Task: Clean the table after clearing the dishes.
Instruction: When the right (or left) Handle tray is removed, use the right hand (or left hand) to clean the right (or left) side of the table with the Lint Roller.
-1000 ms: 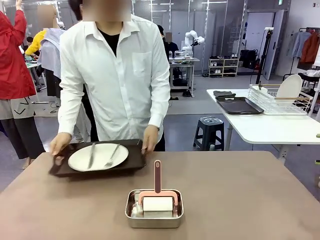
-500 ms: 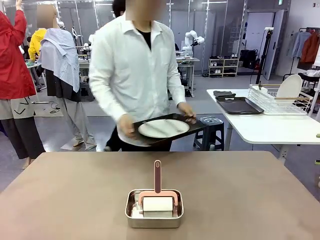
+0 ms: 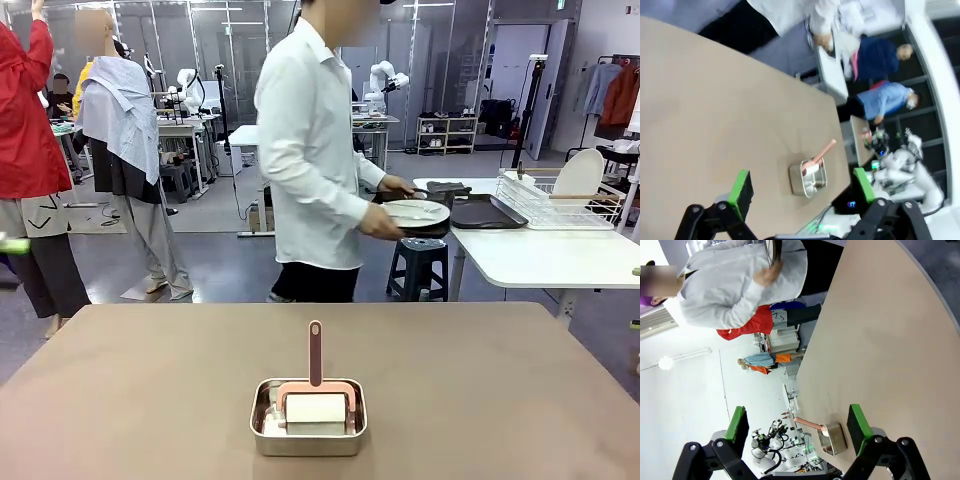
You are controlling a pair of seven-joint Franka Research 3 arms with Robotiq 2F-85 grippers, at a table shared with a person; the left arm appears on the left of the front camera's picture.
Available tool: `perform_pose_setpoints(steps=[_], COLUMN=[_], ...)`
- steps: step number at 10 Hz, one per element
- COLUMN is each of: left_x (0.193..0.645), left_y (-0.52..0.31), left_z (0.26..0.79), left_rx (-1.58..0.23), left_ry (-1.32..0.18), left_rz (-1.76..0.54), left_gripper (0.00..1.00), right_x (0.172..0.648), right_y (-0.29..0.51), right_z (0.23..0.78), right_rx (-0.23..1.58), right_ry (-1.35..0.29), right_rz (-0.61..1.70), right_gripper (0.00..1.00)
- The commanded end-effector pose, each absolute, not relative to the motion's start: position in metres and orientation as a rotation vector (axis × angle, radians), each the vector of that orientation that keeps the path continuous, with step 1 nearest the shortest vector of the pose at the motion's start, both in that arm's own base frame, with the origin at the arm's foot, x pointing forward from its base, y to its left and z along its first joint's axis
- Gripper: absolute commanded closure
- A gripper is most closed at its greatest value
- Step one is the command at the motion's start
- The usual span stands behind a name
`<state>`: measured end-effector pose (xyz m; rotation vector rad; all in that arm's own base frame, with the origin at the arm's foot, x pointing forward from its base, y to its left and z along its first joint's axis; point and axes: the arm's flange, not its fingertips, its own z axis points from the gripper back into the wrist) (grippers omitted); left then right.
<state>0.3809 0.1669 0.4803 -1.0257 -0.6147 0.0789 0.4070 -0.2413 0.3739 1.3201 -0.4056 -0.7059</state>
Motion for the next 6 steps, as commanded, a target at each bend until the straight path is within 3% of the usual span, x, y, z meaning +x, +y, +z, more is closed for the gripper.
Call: perform_pose_setpoints(steps=[1,3,6], left_x=[0.409,0.429,0.416], left_y=[0.09,-0.021,-0.151], left_z=[0.528,0.548,0.543], left_rx=[-0.866,-0.729,-0.586], left_ry=[-0.612,-0.534,-0.432], left_rz=[-0.162,-0.446,-0.838], left_gripper=[0.0,0.0,0.0], right_x=[0.404,0.404,0.404], right_y=[-0.242,-0.242,-0.242], right_z=[0.376,0.376,0.376], right_rx=[1.315,1.315,1.315], right_ry=[-0.396,-0.396,-0.396], right_rz=[-0.695,-0.695,-0.695], right_gripper=[0.0,0.0,0.0])
